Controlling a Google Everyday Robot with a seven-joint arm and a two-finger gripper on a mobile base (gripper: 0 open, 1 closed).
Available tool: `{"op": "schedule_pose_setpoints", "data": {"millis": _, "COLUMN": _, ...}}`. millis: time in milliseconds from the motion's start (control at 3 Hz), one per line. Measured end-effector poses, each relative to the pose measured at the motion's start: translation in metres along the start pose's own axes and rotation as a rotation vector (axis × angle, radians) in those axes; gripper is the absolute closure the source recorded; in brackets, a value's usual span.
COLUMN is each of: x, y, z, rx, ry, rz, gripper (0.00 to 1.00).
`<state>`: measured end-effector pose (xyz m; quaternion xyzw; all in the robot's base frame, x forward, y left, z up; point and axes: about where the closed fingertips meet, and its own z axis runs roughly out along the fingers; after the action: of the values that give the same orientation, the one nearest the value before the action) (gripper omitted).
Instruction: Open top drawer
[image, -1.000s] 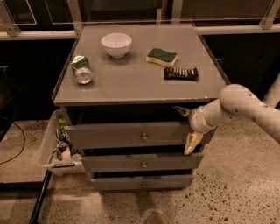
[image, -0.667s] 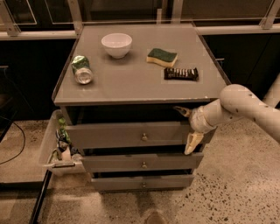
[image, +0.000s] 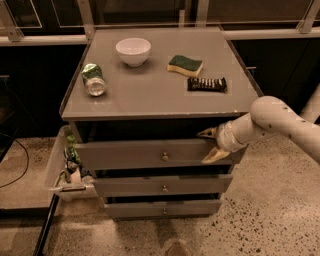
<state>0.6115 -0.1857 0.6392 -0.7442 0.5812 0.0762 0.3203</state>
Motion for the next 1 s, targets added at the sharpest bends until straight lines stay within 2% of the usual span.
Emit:
{"op": "schedule_pose_setpoints", "data": {"millis": 333, "x": -0.004, "y": -0.005, "z": 0.001, "rx": -0.020, "ry": 0.000, "rz": -0.007, "gripper": 0.63}}
{"op": "schedule_pose_setpoints", "data": {"millis": 667, "x": -0.005, "y": 0.005, "z": -0.013, "rx": -0.018, "ry": 0.012, "rz": 0.004, "gripper": 0.87}}
{"op": "schedule_pose_setpoints", "data": {"millis": 1000, "x": -0.005, "y": 0.005, "z": -0.013, "rx": -0.018, "ry": 0.012, "rz": 0.004, "gripper": 0.87}}
